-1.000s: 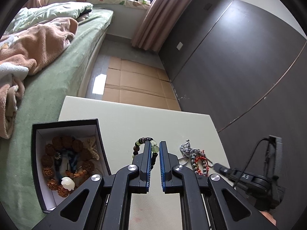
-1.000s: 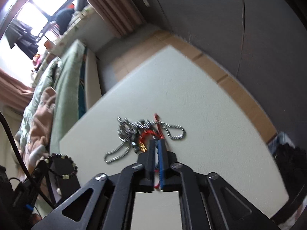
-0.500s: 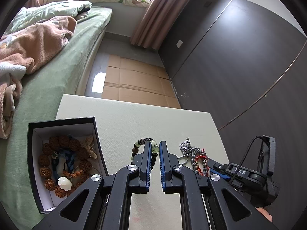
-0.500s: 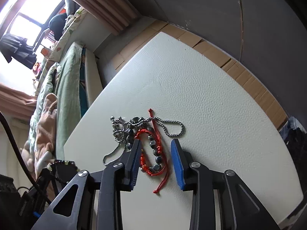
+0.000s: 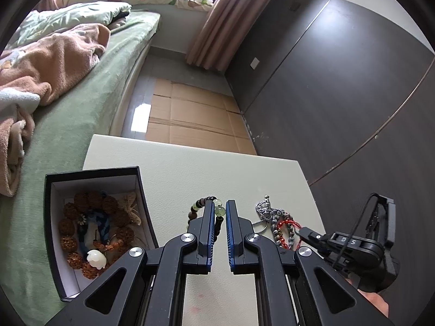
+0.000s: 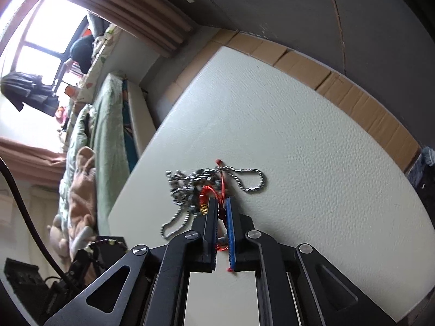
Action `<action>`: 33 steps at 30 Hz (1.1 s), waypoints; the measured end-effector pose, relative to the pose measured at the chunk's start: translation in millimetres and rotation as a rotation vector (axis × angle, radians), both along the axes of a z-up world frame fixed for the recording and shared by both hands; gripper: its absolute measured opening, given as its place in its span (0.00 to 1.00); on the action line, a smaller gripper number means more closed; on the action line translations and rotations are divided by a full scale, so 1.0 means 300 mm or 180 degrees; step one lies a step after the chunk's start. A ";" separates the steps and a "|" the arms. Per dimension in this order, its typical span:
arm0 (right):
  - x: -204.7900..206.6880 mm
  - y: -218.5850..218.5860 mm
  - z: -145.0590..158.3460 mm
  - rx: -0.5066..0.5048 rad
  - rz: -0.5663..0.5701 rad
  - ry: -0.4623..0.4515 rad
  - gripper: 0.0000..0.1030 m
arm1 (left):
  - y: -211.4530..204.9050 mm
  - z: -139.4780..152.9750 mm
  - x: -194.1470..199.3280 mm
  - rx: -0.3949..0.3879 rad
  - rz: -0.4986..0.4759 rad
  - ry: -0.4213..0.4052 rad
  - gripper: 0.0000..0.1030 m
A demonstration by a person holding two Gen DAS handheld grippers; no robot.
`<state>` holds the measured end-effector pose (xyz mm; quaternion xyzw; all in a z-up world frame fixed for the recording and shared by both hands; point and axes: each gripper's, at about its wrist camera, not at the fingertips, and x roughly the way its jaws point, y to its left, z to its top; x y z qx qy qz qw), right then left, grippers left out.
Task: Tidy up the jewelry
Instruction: 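Grasp and lift the red string bracelet with the right tool while the left tool holds its bracelet, then release the beaded bracelet into the box with the left tool while the right releases the red one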
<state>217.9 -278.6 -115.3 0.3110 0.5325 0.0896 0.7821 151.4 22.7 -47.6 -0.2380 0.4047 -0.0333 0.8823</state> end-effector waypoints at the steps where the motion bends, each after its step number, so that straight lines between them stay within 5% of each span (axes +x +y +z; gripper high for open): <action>1: -0.005 0.002 0.011 0.0038 0.0014 -0.0037 0.08 | 0.003 0.003 -0.005 -0.0002 0.0007 -0.0008 0.08; 22: -0.095 0.330 0.206 0.0833 0.0953 -0.0875 0.08 | 0.149 0.090 -0.118 0.0026 0.0318 -0.0205 0.08; 33: -0.148 0.535 0.212 0.1029 0.1345 -0.0975 0.08 | 0.249 0.103 -0.159 -0.0003 0.0499 -0.0207 0.08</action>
